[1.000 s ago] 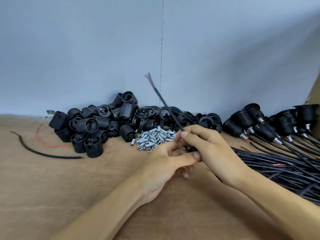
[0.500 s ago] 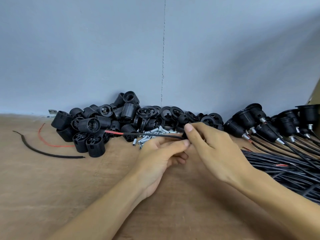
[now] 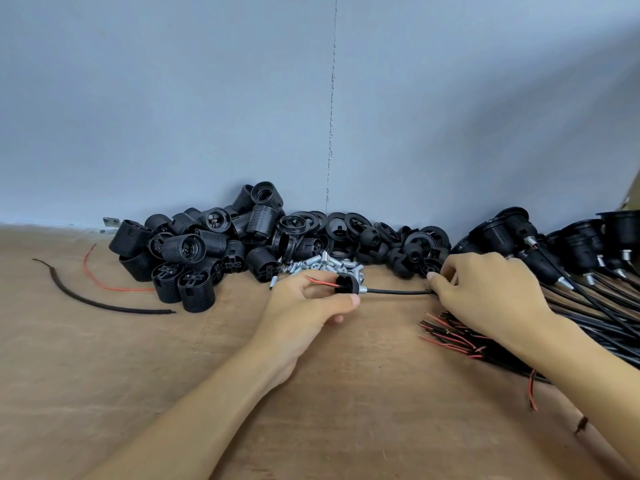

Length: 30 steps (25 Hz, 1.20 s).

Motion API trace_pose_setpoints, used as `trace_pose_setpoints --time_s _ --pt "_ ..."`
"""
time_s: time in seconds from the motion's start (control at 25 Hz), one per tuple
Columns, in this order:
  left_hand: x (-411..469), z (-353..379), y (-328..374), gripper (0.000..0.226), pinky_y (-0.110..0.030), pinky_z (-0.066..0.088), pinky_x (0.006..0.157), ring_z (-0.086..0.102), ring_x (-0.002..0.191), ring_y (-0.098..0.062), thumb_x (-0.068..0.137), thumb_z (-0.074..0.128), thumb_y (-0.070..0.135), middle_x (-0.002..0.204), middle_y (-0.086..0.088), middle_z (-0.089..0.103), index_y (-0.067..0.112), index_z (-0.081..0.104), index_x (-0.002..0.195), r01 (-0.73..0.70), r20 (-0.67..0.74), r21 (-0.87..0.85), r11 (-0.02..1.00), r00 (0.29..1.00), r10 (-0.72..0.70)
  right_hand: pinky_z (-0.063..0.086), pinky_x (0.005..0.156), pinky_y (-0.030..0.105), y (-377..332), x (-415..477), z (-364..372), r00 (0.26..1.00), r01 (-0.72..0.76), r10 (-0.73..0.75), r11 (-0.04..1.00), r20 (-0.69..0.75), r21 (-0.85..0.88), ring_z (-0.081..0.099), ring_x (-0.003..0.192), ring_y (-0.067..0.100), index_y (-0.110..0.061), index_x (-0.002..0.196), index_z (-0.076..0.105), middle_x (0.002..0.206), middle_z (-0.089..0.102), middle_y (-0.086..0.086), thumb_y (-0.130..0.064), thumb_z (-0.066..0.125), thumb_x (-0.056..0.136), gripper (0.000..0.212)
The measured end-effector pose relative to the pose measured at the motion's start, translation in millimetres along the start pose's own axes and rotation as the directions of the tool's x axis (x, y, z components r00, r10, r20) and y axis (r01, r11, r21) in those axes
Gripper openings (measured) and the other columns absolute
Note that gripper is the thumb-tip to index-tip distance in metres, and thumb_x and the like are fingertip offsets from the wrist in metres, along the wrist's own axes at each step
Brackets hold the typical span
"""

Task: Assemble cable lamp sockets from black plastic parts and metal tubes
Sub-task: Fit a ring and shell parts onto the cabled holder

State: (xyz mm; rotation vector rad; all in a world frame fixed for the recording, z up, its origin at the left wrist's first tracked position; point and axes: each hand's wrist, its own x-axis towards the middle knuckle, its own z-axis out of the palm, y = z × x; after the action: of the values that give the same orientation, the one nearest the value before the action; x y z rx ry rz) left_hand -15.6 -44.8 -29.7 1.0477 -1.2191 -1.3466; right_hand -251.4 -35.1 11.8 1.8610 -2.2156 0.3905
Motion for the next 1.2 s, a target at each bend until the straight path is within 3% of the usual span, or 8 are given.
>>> trace_pose_setpoints --time_s 0.16,0.28,0.36,0.44,0.52,0.72,0.92,1.2 --pt "-2 2 1 0.029 -0.010 0.047 0.062 0.064 0.066 0.003 0.069 0.091 0.012 0.086 0.006 0.077 0.023 0.079 0.092 -0.069 -0.001 0.223 0.972 0.997 0.072 0.041 0.094 0.041 1 1 -7 0.999 -0.015 0.023 0.988 0.049 -0.155 0.062 0.102 0.026 -0.030 0.097 0.068 0.095 0.071 -0.002 -0.050 0.050 0.094 0.027" --pt "-4 3 -3 0.030 -0.013 0.043 0.062 0.056 0.060 0.008 0.070 0.090 0.017 0.082 0.008 0.073 0.029 0.077 0.094 -0.114 0.019 0.413 0.904 0.993 0.117 0.042 0.092 0.040 -8 -3 -4 0.995 0.091 -0.099 0.972 -0.023 -0.218 0.055 0.109 0.024 -0.029 0.105 0.066 0.103 0.066 -0.004 -0.045 0.056 0.092 0.023" --pt "-4 4 -3 0.028 -0.017 0.042 0.064 0.055 0.059 0.006 0.067 0.088 0.022 0.077 0.010 0.072 0.030 0.075 0.089 -0.153 0.085 0.468 0.870 0.988 0.128 0.044 0.088 0.035 -22 -13 1 0.952 0.295 -0.279 0.946 -0.130 0.137 0.055 0.105 0.017 -0.031 0.112 0.065 0.103 0.062 -0.008 -0.047 0.057 0.092 0.027" --pt "-4 3 -2 0.029 -0.017 0.045 0.065 0.061 0.062 0.004 0.064 0.084 0.019 0.076 0.009 0.074 0.029 0.073 0.089 -0.167 0.123 0.429 0.888 0.984 0.125 0.044 0.089 0.023 -42 -25 9 0.894 0.429 -0.436 0.760 -0.107 0.489 0.055 0.104 0.002 -0.034 0.125 0.061 0.110 0.060 -0.014 -0.055 0.053 0.092 0.039" --pt "-2 1 -4 0.034 -0.015 0.048 0.064 0.066 0.066 0.000 0.068 0.079 0.009 0.080 0.005 0.077 0.024 0.072 0.097 -0.161 0.114 0.386 0.909 0.985 0.126 0.042 0.093 0.016 -55 -32 21 0.840 0.473 -0.539 0.668 -0.065 0.574 0.054 0.108 -0.003 -0.034 0.134 0.056 0.118 0.060 -0.017 -0.053 0.052 0.095 0.044" --pt "0 -3 -1 0.050 -0.013 0.049 0.063 0.056 0.064 -0.001 0.075 0.076 0.003 0.103 0.010 0.068 0.030 0.060 0.115 -0.162 0.042 0.420 0.893 0.986 0.159 0.040 0.086 0.012 -50 -28 35 0.880 0.447 -0.458 0.708 -0.125 0.547 0.054 0.097 -0.004 -0.032 0.130 0.062 0.111 0.062 -0.017 -0.032 0.058 0.099 0.032" --pt "4 -10 6 0.029 -0.003 0.037 0.067 0.053 0.074 0.002 0.082 0.066 0.005 0.096 0.014 0.063 0.033 0.063 0.090 -0.186 -0.202 0.624 0.759 0.900 0.387 0.042 0.093 0.025 -60 -34 40 0.905 0.417 -0.398 0.760 -0.150 0.500 0.053 0.111 0.006 -0.030 0.129 0.061 0.116 0.056 -0.017 -0.034 0.055 0.099 0.031" --pt "14 -17 5 0.023 -0.021 0.031 0.081 0.048 0.105 -0.013 0.086 0.063 0.013 0.101 0.012 0.053 0.028 0.065 0.104 -0.109 -0.316 0.735 0.669 0.818 0.480 0.040 0.092 0.023 -77 -35 39 0.913 0.398 -0.382 0.750 -0.145 0.528 0.055 0.106 0.007 -0.028 0.123 0.065 0.113 0.056 -0.014 -0.032 0.065 0.094 0.029"
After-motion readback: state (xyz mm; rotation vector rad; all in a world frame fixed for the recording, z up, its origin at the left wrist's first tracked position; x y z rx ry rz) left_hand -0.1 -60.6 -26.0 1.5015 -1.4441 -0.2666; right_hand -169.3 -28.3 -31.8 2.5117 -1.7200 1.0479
